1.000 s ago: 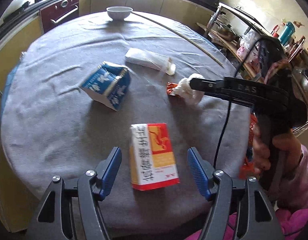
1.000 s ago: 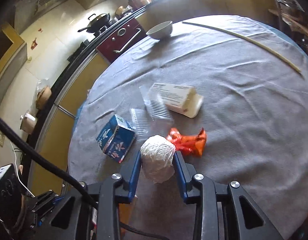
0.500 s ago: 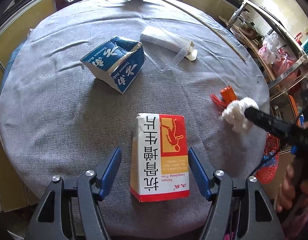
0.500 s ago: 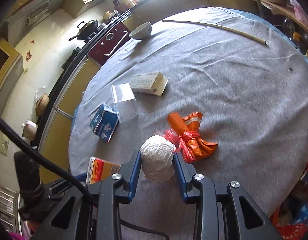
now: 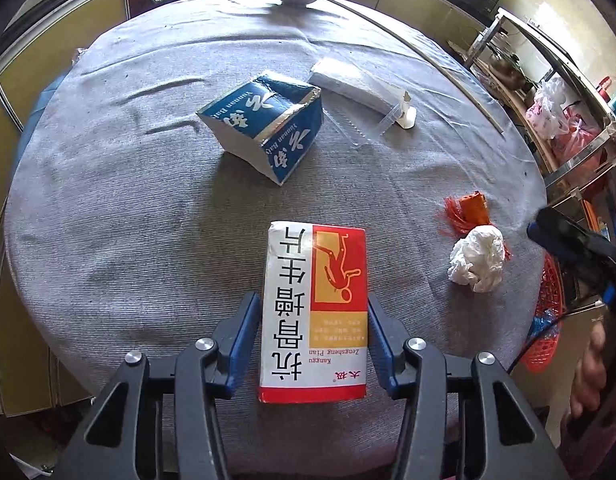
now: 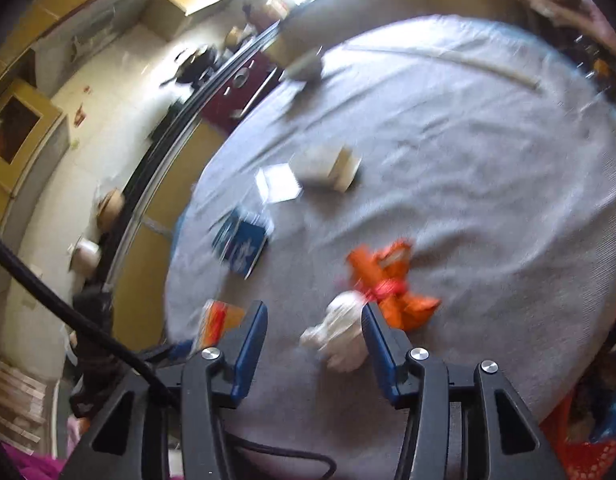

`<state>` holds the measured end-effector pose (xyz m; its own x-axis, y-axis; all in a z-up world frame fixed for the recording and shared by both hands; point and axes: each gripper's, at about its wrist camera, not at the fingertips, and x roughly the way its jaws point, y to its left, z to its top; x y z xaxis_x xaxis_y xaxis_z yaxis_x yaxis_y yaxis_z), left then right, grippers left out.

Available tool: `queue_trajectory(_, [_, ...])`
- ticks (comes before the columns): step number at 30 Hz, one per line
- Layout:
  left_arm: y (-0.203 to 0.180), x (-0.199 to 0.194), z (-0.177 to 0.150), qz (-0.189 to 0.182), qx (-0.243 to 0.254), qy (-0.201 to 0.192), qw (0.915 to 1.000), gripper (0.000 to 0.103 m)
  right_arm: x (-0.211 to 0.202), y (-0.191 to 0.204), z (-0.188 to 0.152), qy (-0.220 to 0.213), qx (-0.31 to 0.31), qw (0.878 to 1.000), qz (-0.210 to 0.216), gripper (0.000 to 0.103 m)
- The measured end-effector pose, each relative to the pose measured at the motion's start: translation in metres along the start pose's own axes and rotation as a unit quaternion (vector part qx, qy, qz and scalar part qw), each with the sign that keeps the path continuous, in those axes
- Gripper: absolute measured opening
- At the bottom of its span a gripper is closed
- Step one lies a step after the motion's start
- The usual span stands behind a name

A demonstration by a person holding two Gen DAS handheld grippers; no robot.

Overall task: Collect trash
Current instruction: 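Grasp the red-and-white medicine box with the left tool while the right tool grasps the orange wrapper, then lift the medicine box in the left tool and orange wrapper in the right tool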

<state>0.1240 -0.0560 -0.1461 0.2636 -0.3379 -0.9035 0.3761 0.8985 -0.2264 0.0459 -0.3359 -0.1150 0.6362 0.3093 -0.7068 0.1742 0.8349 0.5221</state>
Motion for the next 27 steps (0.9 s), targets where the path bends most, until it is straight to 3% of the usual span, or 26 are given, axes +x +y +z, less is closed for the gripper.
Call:
queue_trajectory(3, [0.0,0.0,-0.002,-0.002,0.003,0.002,1.0,0.053,0.011,-0.011,0.008,0.001,0.005,0.999,-0.045,0.053])
queue_trajectory(9, [-0.001,0.001,0.0,-0.012,0.005,0.009,0.9999,0.055,0.049,-0.014,0.012,0.041,-0.003,0.997,-0.066,0.048])
queue_trajectory(14, [0.002,0.001,0.001,-0.024,0.003,0.013,0.9996,0.057,0.061,-0.005,0.011,0.044,-0.024,0.996,-0.073,0.039])
queue_trajectory(19, [0.002,0.001,0.001,-0.032,-0.001,0.011,0.9994,0.058,0.047,0.008,0.012,0.003,-0.044,0.996,-0.075,0.039])
queue_trajectory(27, [0.005,0.0,0.001,-0.033,-0.011,-0.002,0.9994,0.053,0.0,0.013,0.02,-0.079,-0.04,0.995,-0.041,0.038])
